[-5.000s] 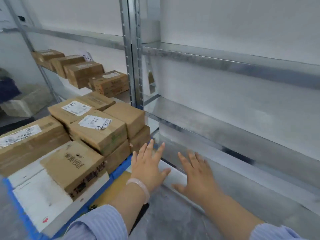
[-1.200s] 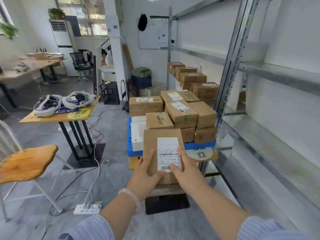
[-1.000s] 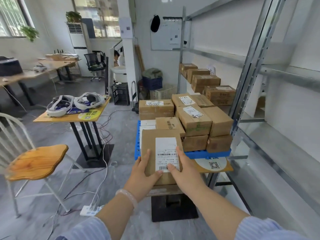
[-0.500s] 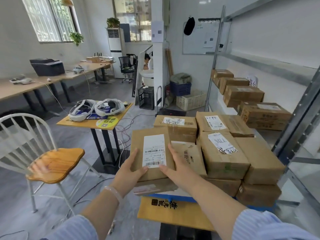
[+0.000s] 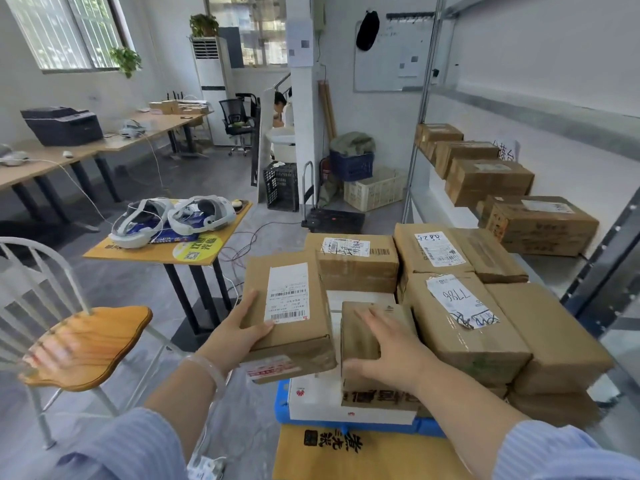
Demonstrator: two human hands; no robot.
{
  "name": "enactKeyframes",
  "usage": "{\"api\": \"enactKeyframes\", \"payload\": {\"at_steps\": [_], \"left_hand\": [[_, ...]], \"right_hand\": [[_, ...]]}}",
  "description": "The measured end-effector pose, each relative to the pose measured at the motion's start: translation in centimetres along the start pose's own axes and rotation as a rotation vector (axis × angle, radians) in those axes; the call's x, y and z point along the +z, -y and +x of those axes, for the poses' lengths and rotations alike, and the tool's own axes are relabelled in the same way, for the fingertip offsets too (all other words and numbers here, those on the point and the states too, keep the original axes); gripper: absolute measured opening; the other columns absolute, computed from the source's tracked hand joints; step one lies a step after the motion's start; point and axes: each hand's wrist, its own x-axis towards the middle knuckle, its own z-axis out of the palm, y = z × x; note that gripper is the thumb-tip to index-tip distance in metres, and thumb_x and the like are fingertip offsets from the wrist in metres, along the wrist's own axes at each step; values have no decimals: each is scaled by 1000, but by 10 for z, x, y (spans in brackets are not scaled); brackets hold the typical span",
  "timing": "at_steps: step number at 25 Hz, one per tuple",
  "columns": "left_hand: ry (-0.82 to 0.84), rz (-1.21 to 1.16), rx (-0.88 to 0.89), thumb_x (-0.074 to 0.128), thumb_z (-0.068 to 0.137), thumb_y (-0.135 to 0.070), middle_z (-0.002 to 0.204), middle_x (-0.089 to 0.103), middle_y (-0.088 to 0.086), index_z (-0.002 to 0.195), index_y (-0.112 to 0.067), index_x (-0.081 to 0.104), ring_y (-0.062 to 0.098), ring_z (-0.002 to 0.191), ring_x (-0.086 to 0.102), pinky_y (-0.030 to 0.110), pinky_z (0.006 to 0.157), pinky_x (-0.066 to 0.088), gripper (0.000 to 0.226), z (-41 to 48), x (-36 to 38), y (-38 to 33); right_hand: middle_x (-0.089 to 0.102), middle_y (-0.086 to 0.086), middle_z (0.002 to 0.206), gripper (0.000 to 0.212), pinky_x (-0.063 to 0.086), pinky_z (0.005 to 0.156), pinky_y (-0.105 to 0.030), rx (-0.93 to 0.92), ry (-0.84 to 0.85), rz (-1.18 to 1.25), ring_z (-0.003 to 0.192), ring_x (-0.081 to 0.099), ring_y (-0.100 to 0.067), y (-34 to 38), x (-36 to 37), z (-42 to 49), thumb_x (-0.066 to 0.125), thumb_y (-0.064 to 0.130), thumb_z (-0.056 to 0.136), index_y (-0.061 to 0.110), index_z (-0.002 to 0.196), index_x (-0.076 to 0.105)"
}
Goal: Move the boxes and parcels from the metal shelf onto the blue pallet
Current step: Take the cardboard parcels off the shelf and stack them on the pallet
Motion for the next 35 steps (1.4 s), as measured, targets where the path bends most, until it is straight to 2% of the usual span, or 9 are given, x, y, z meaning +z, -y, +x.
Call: {"api": "enactKeyframes", "payload": {"at_steps": [3, 6, 11, 16, 21, 25, 29, 35], "left_hand": [[58, 66, -3, 68, 87, -34, 119, 47, -13, 141, -53, 27, 17, 105, 58, 39, 96, 48, 70, 27, 4, 0], [112, 123, -8, 68, 87, -33, 120, 48, -10, 144, -48, 26, 17, 105, 57, 37, 97, 46, 72, 50, 11, 3], [189, 135, 13, 68, 87, -28, 127, 50, -7, 146, -43, 25, 15, 111, 53, 29, 98, 41, 74, 80, 17, 5], [220, 123, 53, 68, 88, -27, 130, 50, -8, 148, -40, 24, 12, 113, 52, 22, 93, 39, 76, 96, 17, 5], [243, 180, 68, 68, 87, -32, 131, 48, -9, 147, -44, 22, 14, 114, 52, 32, 100, 42, 77, 103, 10, 5], [256, 202, 81, 68, 87, -33, 132, 48, -9, 148, -42, 20, 10, 111, 53, 23, 91, 41, 78, 104, 8, 6], [266, 215, 80, 68, 87, -33, 136, 47, -5, 150, -39, 16, 13, 115, 52, 30, 100, 42, 82, 105, 12, 4], [240, 232, 79, 69, 85, -37, 142, 41, -3, 151, -38, 10, 16, 121, 49, 36, 106, 39, 88, 103, 17, 3]], "right_hand": [[-11, 6, 161, 121, -2, 118, -41, 78, 142, -324, 146, -9, -18, -21, 10, 7, 61, 81, 55, 45, 149, -6], [-16, 7, 160, 115, -6, 117, -41, 63, 125, -426, 145, -14, -16, -29, 18, 18, 69, 63, 65, 42, 150, -5], [-11, 11, 160, 99, -6, 115, -37, 52, 42, -423, 145, -11, -12, -32, 19, 38, 69, 46, 79, 43, 150, 1], [-7, 8, 161, 93, -5, 117, -39, 79, -23, -456, 145, -9, -13, -33, 24, 53, 65, 50, 80, 44, 150, 3], [-6, 6, 161, 89, -7, 117, -40, 76, -38, -458, 145, -8, -15, -31, 24, 66, 62, 49, 82, 43, 150, 5], [-8, 7, 161, 89, -5, 117, -41, 61, 1, -458, 146, -9, -15, -33, 19, 75, 63, 40, 85, 41, 151, 4], [-7, 5, 161, 89, -2, 118, -41, 61, -26, -459, 146, -8, -16, -39, 13, 83, 64, 38, 85, 40, 151, 5], [-5, 3, 161, 86, -1, 118, -41, 67, -62, -463, 146, -8, -16, -46, 19, 90, 62, 40, 85, 42, 151, 6]]}}
